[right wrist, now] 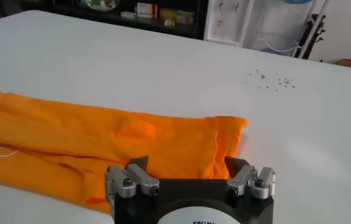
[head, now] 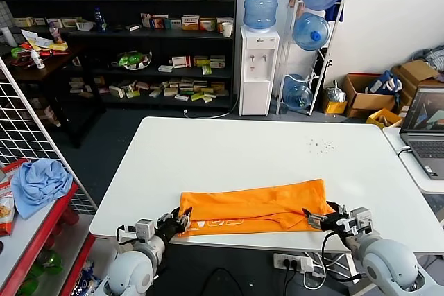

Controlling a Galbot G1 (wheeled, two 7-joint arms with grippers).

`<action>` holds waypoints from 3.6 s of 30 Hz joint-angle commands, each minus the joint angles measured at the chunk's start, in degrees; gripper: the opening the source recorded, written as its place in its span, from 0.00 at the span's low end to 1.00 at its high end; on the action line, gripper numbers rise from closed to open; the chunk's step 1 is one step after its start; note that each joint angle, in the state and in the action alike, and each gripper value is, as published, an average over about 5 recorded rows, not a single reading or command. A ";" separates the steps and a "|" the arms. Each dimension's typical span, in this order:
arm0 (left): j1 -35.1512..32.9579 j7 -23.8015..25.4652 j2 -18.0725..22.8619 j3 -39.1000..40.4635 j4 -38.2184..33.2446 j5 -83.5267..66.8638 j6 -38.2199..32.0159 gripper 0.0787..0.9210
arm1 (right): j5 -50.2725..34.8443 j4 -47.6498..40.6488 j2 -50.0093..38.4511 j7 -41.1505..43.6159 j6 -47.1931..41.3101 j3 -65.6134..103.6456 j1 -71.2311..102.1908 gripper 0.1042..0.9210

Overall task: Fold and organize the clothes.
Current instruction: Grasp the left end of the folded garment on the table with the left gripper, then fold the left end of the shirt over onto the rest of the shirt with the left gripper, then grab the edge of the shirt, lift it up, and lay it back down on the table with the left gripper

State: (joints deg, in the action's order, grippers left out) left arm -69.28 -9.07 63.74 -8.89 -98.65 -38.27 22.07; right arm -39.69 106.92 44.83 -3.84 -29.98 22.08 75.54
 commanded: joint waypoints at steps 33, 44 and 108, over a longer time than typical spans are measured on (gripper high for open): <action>7.87 -2.83 -23.65 -14.16 5.24 -4.54 -0.66 0.05 | 3.97 0.71 2.47 -5.67 10.56 -0.74 -1.57 0.88; 4.40 -9.62 -14.04 -3.58 -13.36 -10.51 2.47 0.05 | 6.60 -1.49 3.98 -6.64 11.88 -0.96 -1.29 0.88; 7.76 13.58 -14.28 -3.10 3.94 -7.03 -1.57 0.88 | 9.93 -5.56 4.65 4.51 14.99 -0.93 -1.02 0.88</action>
State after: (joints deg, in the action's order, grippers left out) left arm -61.97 -11.53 57.56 -4.40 -102.37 -43.60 18.36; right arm -30.03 101.88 49.73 -4.00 -16.05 20.95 74.50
